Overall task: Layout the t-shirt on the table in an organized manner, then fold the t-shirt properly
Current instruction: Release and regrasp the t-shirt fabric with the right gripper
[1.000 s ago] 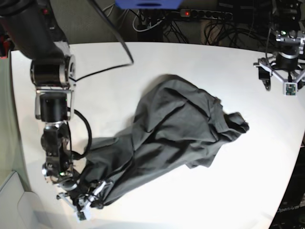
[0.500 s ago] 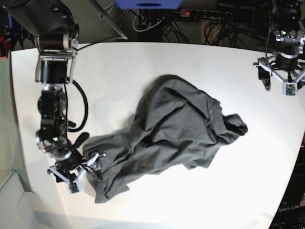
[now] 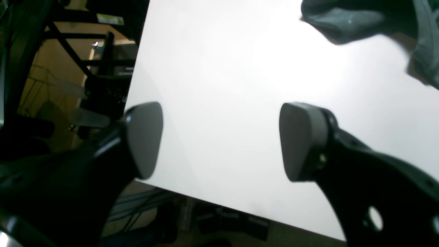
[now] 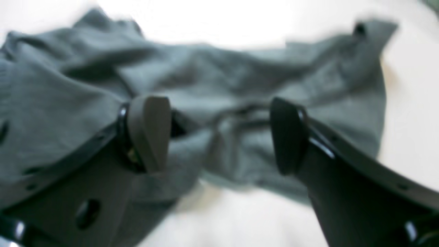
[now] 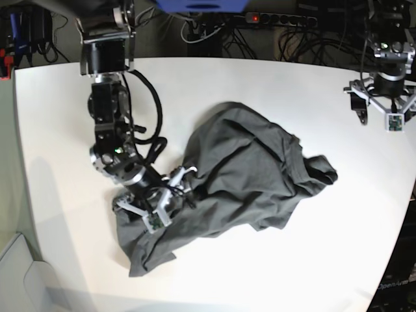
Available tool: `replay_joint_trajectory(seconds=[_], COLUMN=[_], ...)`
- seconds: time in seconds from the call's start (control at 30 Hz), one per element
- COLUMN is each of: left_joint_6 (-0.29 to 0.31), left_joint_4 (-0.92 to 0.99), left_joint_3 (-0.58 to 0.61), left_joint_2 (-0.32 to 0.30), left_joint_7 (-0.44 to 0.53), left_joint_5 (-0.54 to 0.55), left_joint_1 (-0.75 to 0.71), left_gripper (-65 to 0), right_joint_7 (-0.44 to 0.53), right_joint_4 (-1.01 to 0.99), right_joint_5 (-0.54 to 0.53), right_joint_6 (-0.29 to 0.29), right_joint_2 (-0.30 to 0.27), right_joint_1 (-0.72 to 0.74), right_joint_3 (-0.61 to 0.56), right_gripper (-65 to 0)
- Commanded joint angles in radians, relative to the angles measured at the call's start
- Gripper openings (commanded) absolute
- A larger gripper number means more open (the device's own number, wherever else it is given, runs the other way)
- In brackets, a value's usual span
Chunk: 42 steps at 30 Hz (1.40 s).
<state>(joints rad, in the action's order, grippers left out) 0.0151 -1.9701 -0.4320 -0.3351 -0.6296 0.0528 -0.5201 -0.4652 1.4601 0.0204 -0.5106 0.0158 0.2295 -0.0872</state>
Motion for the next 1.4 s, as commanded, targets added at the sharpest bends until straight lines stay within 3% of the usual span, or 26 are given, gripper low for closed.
replay_joint_trajectory(seconds=[0.0, 0.17, 0.3, 0.4, 0.53, 0.67, 0.97, 1.17, 1.27, 1.37], left_joint_6=[-0.008, -0.008, -0.008, -0.008, -0.008, -0.008, -0.008, -0.008, -0.008, -0.008], left_joint_4=[-0.015, -0.015, -0.015, -0.015, -0.015, -0.015, -0.018, -0.019, -0.021, -0.021], left_joint_3=[-0.005, -0.008, -0.008, -0.008, -0.009, -0.009, -0.008, -0.008, -0.008, -0.008], left_joint_2=[-0.012, -0.012, -0.012, -0.012, -0.012, -0.012, -0.012, -0.012, -0.012, -0.012], left_joint_7=[0.020, 0.020, 0.020, 0.020, 0.020, 0.020, 0.020, 0.020, 0.020, 0.020], left_joint_5=[-0.006, -0.006, -0.006, -0.006, -0.006, -0.006, -0.006, -0.006, -0.006, -0.006], left_joint_1=[-0.002, -0.008, -0.013, -0.013, -0.013, -0.013, -0.001, -0.004, -0.012, -0.013], left_gripper=[-13.7, -13.7, -13.7, -13.7, -13.7, -13.7, -13.7, -13.7, -13.7, -13.7], right_joint_7=[0.024, 0.019, 0.023, 0.023, 0.013, -0.028, -0.182, -0.197, -0.220, -0.243], right_joint_4=[0.024, -0.057, -0.197, -0.264, -0.247, -0.114, 0.181, 0.261, 0.212, 0.106], right_joint_5=[-0.015, -0.015, -0.014, -0.014, -0.014, -0.014, -0.014, -0.014, -0.014, -0.014], right_joint_6=[-0.033, -0.050, -0.050, -0.049, -0.029, 0.046, 0.046, 0.050, 0.050, 0.050], right_joint_2=[0.002, 0.006, 0.020, 0.013, -0.040, -0.104, -0.136, -0.136, -0.133, -0.130], right_joint_1=[0.021, 0.072, 0.107, 0.117, 0.066, -0.068, -0.256, -0.187, -0.101, -0.020], right_joint_3=[-0.021, -0.115, -0.119, -0.121, -0.119, -0.119, -0.121, -0.119, -0.118, -0.118], right_gripper=[-21.8, -35.4, -40.0, -40.3, -40.4, -40.4, -40.3, -39.8, -39.4, -35.0])
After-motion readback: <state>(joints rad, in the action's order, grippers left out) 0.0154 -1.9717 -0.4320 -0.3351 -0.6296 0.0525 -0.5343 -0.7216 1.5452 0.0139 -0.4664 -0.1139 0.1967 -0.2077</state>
